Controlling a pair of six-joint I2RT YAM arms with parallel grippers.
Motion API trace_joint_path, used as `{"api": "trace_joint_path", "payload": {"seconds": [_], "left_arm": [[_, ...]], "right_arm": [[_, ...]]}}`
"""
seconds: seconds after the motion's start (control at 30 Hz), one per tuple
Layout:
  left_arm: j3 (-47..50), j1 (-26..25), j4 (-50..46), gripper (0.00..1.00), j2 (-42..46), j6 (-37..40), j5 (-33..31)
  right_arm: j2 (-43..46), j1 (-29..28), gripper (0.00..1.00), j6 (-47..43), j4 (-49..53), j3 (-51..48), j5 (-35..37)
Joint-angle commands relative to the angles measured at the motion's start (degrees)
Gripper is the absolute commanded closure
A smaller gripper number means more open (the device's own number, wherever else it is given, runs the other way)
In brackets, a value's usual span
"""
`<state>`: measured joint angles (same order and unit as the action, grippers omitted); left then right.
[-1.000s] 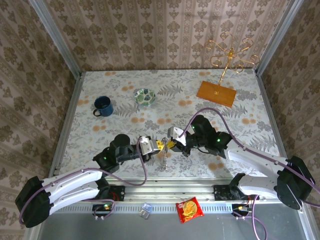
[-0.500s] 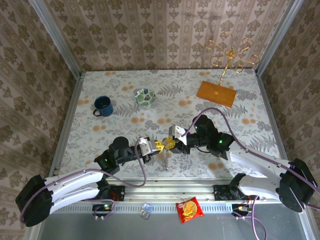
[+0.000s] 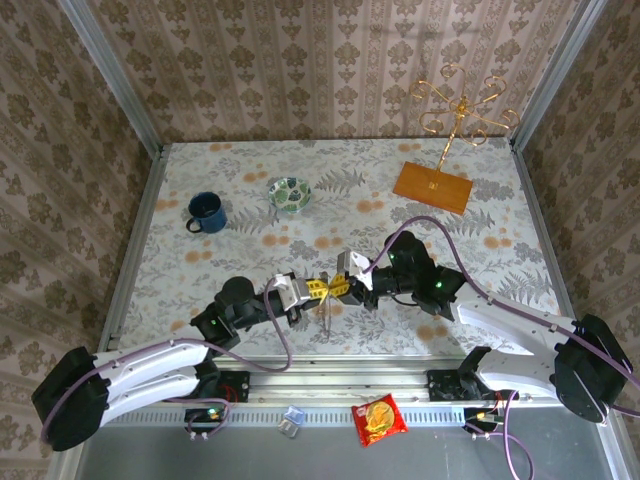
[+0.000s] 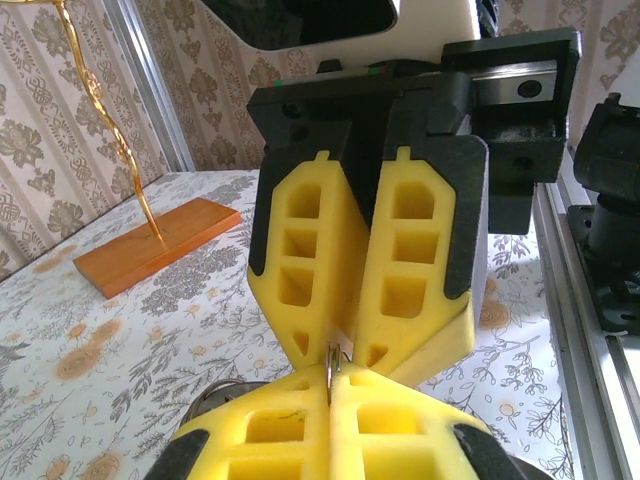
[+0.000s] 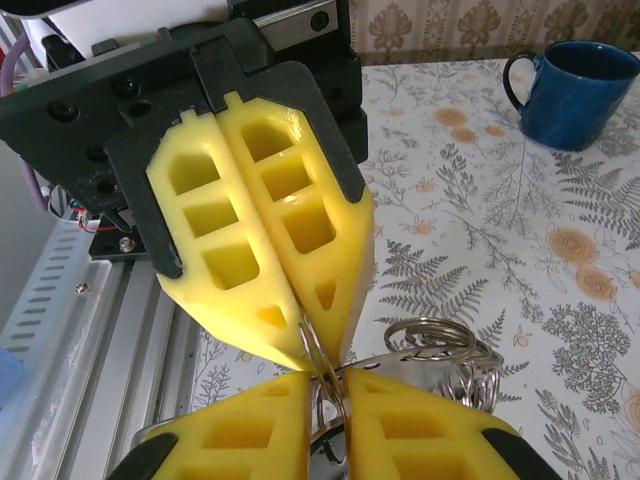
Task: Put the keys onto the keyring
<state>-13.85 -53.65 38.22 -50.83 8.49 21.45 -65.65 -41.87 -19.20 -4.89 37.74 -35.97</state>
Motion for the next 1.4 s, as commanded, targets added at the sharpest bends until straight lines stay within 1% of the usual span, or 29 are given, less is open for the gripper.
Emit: {"api": "trace_joint_path", "payload": {"seconds": [0.0,0.03,0.07,0.13,0.17,0.2,0.27,0.3,0.43,0.5,0.63,0.83,1.0,1.1,1.2,1.3,1.37], "left_arm": [[0.1,-0.5,4.3,1.0,-0.1,-2.1,0.8],[0.2,-0.6,4.3,1.0,-0.2,-2.3,0.9],[0.2,-0.5,4.3,1.0,-0.2,-2.3,0.9],[0.4,-0.5,4.2,1.0,-0.2,-2.3,0.3],[0.4,-0.6,4.1,1.0,0.0,-2.3,-0.4],[0.5,-0.5,3.5,0.95,0.3,-2.3,-1.3],[0.4,-0.6,1.6,0.79,1.2,-1.8,-2.6],[0.2,-0.5,-0.2,0.75,1.9,-1.2,-3.0],[-2.8,-0.6,-12.0,0.73,4.1,3.1,-3.8],[-4.4,-0.7,-17.1,0.73,4.4,5.4,-4.1],[-7.3,-0.8,-24.0,0.74,4.2,9.0,-4.4],[-9.7,-0.8,-27.3,0.79,3.6,11.2,-4.1],[-10.7,-0.8,-27.1,0.8,2.4,11.5,-3.2],[-10.9,-0.8,-25.6,0.83,1.9,11.0,-2.5],[-9.8,-0.8,-22.1,0.89,2.0,9.5,-1.7],[-8.5,-0.8,-18.9,0.99,2.2,8.0,-1.1],[-7.8,-0.8,-18.0,1.0,2.5,7.6,-1.1]], "right_arm": [[-0.7,0.2,0.84,1.0,-5.0,-0.5,-1.9],[-0.8,0.2,0.85,0.9,-5.0,-0.3,-2.1],[-1.0,0.2,0.88,0.8,-5.0,0.1,-2.4],[-1.4,0.3,1.0,-0.1,-3.5,0.9,-3.1],[-1.4,0.2,1.0,-0.8,-2.3,1.3,-3.1],[-1.3,0.3,1.0,-1.6,-0.9,1.8,-3.0],[-0.7,0.3,1.0,-3.5,2.2,2.6,-2.4],[-0.5,0.3,1.0,-4.7,4.3,3.4,-2.0],[-1.5,0.0,1.0,-10.8,15.1,7.6,0.8],[-2.6,-0.9,1.0,-13.6,19.7,10.1,2.2],[-3.4,-2.0,1.0,-15.4,22.5,12.6,2.8],[-5.6,-5.1,1.0,-20.8,30.9,17.6,8.2],[-5.2,-5.9,1.0,-20.1,30.0,18.4,6.2],[-5.3,-6.1,1.0,-19.1,28.6,18.1,5.7],[-5.0,-6.0,1.0,-17.3,26.1,16.7,5.3],[-4.1,-5.7,1.0,-15.4,23.5,14.6,5.1],[-3.6,-5.4,1.0,-14.6,23.0,13.6,5.8]]}}
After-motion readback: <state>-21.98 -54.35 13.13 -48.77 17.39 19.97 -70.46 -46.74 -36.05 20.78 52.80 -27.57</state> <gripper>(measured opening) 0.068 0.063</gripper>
